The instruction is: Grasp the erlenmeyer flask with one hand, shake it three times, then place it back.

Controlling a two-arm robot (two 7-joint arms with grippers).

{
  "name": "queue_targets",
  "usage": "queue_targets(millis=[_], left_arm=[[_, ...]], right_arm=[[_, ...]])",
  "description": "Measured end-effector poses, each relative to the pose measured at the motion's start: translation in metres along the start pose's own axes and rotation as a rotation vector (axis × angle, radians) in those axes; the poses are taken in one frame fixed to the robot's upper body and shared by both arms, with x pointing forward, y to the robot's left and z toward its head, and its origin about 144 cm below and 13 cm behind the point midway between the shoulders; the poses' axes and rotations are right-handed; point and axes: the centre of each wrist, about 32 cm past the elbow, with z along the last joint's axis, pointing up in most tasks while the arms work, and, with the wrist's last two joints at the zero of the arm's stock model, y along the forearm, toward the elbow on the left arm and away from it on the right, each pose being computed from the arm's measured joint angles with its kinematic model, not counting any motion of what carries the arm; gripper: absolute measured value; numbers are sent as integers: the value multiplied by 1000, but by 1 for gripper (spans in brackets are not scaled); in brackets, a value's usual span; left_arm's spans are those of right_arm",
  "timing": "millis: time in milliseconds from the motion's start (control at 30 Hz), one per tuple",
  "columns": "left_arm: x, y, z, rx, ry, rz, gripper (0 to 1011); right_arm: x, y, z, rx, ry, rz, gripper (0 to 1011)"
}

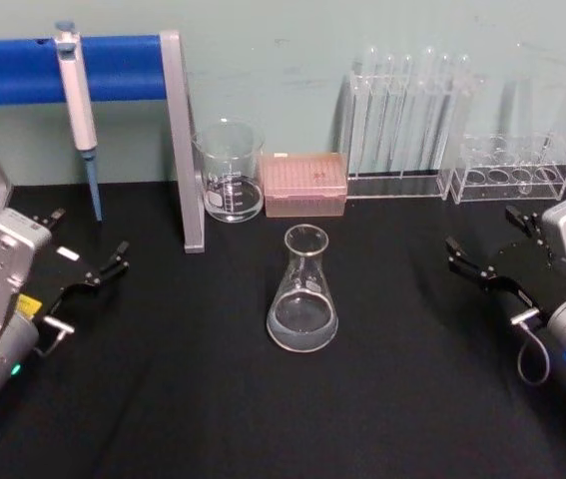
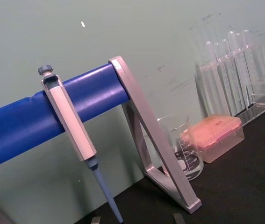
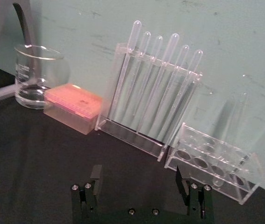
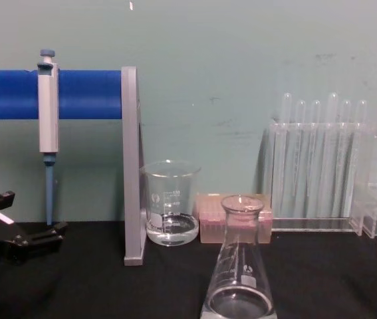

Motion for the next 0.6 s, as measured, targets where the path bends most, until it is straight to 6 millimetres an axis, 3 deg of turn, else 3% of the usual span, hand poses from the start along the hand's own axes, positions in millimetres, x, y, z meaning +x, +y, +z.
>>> queue_targets(millis=[600], left_arm=[[0, 0, 0, 0, 0, 0, 1001]], right_arm=[[6, -8, 10, 25, 161, 159, 1002]])
